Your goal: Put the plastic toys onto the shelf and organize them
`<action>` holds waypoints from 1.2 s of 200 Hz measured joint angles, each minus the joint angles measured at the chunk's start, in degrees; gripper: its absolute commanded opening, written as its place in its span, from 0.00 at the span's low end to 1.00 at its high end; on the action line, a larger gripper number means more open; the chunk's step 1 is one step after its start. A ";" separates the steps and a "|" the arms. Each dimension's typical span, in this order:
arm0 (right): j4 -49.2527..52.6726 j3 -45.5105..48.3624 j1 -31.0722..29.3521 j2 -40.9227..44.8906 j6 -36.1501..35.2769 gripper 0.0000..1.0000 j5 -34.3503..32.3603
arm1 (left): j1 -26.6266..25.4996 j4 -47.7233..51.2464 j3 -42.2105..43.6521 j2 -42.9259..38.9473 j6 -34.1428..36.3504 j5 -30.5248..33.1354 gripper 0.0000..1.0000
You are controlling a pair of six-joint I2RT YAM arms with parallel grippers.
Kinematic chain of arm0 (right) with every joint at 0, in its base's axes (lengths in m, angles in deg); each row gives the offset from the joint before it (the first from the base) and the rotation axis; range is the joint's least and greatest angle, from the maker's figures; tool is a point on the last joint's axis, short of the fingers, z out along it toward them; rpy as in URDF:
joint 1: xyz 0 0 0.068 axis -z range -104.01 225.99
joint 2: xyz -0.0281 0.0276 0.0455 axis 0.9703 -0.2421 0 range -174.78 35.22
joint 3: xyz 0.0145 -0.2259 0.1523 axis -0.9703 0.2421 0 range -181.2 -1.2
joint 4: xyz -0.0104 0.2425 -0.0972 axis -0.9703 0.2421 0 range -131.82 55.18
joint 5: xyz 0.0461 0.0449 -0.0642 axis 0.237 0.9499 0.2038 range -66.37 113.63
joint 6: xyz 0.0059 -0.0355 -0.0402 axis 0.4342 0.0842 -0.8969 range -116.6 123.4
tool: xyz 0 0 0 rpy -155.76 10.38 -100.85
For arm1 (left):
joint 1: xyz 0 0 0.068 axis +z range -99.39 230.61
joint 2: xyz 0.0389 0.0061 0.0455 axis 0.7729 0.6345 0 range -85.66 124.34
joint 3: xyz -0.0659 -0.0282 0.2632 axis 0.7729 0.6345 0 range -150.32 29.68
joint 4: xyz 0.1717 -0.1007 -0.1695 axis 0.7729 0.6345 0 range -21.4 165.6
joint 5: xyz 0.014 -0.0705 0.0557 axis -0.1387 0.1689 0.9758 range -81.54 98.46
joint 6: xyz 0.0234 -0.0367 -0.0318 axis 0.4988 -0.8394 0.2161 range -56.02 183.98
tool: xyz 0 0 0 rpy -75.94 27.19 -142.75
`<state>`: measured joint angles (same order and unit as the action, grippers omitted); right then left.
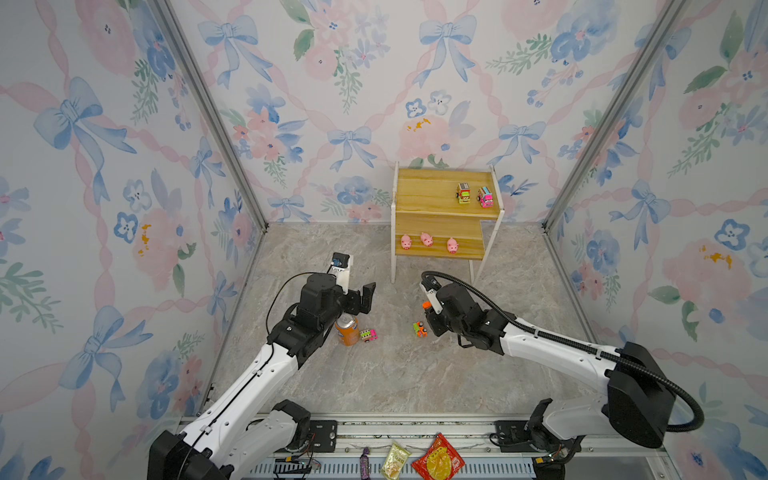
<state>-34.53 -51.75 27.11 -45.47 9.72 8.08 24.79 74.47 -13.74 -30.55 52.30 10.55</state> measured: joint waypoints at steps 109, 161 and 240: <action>-31.61 15.02 -0.22 -11.61 12.28 0.26 -14.38 | 0.00 0.00 0.00 -0.55 -0.17 0.02 0.98; -45.99 19.21 -1.22 -18.51 13.90 0.28 -18.99 | -0.02 0.00 0.00 -0.55 -0.20 0.02 0.98; -53.48 22.49 -3.08 -18.93 14.08 0.52 -21.79 | -0.02 0.00 0.00 -0.55 -0.20 0.02 0.98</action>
<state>-88.01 -29.25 24.03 -64.39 23.80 -13.71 24.77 74.47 -13.74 -31.09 52.10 10.57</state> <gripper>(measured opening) 0.476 0.979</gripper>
